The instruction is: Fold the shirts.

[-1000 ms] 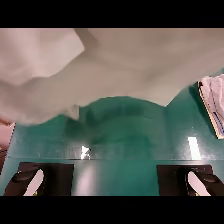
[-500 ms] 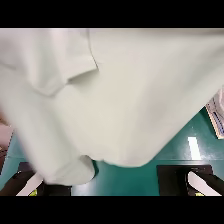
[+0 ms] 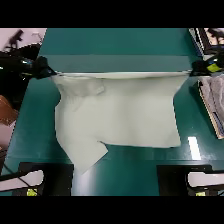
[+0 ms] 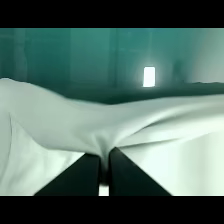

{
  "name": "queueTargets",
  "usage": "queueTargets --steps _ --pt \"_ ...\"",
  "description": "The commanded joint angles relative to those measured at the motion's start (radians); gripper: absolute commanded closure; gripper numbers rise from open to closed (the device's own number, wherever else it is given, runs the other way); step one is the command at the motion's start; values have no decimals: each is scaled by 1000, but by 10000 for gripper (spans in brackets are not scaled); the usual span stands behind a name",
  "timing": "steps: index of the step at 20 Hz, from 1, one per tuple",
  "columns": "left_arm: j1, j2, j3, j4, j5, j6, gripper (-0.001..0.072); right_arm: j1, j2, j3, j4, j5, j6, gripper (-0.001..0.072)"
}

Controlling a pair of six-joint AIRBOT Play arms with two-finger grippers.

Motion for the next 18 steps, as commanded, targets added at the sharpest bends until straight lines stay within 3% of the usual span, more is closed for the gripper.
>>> queueTargets --steps 1,4,8,13,18 --pt "-66 -177 73 2 190 48 681 8 -193 154 6 -63 -5 694" --pt "-83 -276 247 47 194 47 680 8 -255 276 6 -119 -3 694" --pt "-83 -282 346 153 142 48 679 8 -228 258 5 -187 -3 694" --pt "-83 -278 330 203 -127 39 680 14 -108 -21 5 -191 2 694" --pt "-83 -278 115 221 -113 39 678 13 -3 -323 46 -296 6 692"
